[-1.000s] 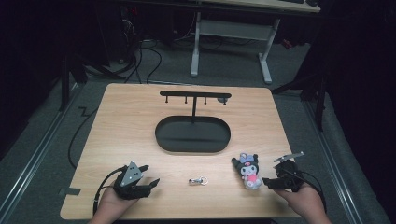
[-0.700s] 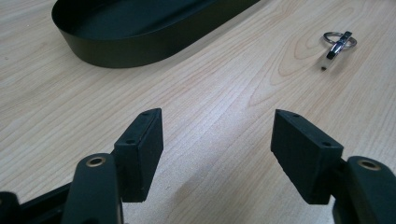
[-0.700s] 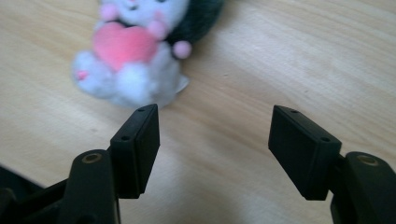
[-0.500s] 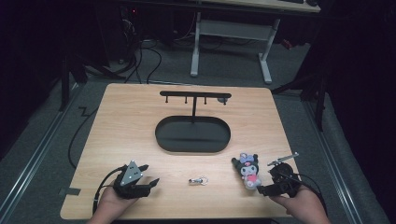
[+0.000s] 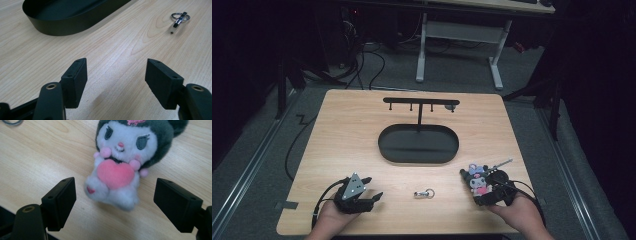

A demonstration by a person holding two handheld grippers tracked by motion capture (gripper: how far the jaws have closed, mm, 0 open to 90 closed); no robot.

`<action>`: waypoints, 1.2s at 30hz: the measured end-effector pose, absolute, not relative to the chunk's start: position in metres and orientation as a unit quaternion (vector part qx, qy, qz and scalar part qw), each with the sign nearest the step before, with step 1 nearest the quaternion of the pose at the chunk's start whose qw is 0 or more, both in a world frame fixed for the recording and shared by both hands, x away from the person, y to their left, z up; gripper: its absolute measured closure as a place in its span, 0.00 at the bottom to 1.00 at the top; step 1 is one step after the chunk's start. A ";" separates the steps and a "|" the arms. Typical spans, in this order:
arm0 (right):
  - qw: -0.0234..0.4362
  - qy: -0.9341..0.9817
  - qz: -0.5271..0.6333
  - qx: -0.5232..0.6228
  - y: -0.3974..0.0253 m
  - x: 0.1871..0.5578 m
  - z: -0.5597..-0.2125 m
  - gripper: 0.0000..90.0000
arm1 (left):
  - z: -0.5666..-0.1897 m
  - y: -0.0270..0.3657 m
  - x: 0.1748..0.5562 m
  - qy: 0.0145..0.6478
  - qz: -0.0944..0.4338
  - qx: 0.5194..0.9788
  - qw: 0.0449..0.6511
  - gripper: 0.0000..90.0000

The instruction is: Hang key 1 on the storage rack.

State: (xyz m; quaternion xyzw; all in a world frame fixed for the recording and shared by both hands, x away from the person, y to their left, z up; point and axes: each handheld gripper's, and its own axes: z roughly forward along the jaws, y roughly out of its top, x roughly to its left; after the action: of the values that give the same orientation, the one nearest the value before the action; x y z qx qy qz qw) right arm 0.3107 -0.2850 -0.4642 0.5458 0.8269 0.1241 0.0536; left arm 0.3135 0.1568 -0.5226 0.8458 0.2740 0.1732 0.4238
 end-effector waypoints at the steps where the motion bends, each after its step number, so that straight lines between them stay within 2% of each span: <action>1: 0.051 0.829 0.115 0.546 -0.282 0.314 -0.470 0.19 | -0.523 0.157 0.313 0.273 0.172 0.846 0.423 0.39; 5: 0.038 0.828 0.109 0.549 -0.279 0.319 -0.478 0.18 | -0.522 0.157 0.313 0.271 0.172 0.848 0.422 0.39; 8: 0.046 0.830 0.101 0.547 -0.279 0.322 -0.481 0.24 | -0.523 0.157 0.313 0.271 0.172 0.848 0.422 0.39; 11: 0.056 0.832 0.098 0.544 -0.282 0.322 -0.478 0.36 | -0.523 0.156 0.313 0.270 0.172 0.848 0.422 0.39; 18: 0.059 0.850 0.113 0.512 -0.288 0.317 -0.467 0.51 | -0.523 0.156 0.313 0.269 0.171 0.849 0.422 0.39; 21: 0.061 0.858 0.117 0.496 -0.286 0.313 -0.469 0.50 | -0.524 0.155 0.313 0.270 0.170 0.849 0.422 0.39; 25: 0.050 0.849 0.115 0.514 -0.285 0.315 -0.475 0.41 | -0.524 0.155 0.313 0.270 0.169 0.849 0.421 0.39; 28: 0.048 0.844 0.118 0.522 -0.286 0.317 -0.478 0.42 | -0.524 0.155 0.313 0.270 0.169 0.849 0.421 0.39; 29: 0.040 0.843 0.125 0.522 -0.285 0.318 -0.480 0.46 | -0.524 0.156 0.314 0.270 0.169 0.849 0.421 0.39; 36: 0.050 0.848 0.110 0.515 -0.280 0.321 -0.483 0.46 | -0.524 0.156 0.313 0.269 0.171 0.849 0.421 0.39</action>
State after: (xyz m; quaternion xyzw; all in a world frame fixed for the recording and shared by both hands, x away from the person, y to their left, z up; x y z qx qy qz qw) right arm 0.3214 -0.2802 -0.4829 0.5153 0.8485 0.1098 0.0496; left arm 0.3133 0.1560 -0.5237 0.8491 0.2694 0.1705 0.4212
